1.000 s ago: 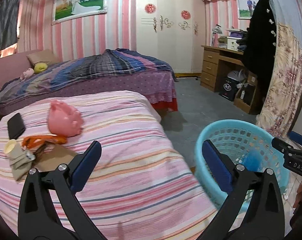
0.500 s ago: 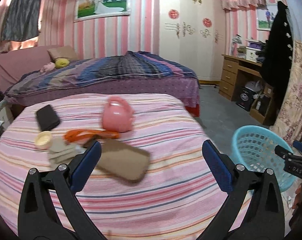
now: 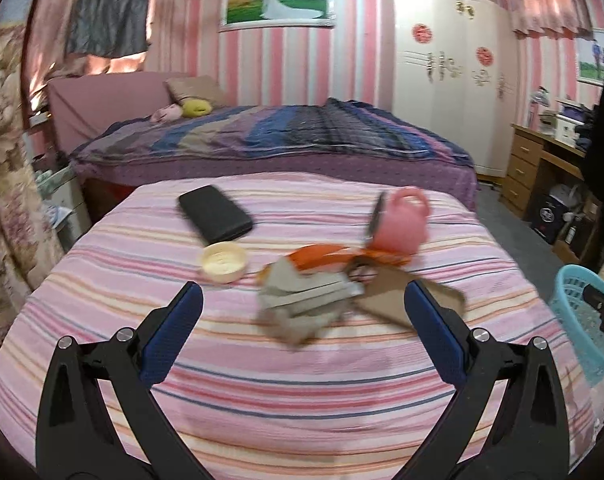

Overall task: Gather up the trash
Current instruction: 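Move both tools back over the bed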

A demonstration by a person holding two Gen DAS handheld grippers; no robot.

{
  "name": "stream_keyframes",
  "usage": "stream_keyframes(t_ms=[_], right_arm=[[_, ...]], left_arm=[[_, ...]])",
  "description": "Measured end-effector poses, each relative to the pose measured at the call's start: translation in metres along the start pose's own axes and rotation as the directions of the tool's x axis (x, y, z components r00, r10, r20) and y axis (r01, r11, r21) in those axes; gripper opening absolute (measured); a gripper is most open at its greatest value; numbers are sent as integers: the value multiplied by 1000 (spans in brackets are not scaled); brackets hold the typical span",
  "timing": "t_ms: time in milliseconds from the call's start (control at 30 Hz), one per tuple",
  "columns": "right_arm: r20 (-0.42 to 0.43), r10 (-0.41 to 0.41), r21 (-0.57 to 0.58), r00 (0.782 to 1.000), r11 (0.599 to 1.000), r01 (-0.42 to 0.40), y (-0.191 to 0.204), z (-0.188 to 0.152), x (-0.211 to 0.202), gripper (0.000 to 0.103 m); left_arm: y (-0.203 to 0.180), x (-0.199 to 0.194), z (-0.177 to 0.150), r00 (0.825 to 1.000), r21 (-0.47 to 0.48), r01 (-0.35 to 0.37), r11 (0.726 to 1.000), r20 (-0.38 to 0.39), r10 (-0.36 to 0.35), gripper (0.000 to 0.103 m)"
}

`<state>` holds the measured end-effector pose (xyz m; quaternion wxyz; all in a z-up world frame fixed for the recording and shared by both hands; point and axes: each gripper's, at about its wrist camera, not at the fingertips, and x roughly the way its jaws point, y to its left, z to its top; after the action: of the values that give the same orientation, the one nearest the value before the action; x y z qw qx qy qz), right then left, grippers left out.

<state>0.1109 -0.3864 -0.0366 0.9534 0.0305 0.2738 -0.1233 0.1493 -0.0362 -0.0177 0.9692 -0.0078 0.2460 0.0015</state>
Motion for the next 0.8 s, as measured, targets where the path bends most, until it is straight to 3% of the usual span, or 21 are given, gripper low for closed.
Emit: stream_keyframes(t_ms=[433, 800], right_arm=[[-17, 94, -114, 995, 989, -95, 80, 5, 10, 94], [-30, 118, -117, 993, 986, -121, 102, 17, 33, 97]], left_arm=[[50, 34, -16, 996, -44, -63, 997, -70, 59, 97], [32, 79, 0, 988, -36, 28, 999, -152, -33, 97]])
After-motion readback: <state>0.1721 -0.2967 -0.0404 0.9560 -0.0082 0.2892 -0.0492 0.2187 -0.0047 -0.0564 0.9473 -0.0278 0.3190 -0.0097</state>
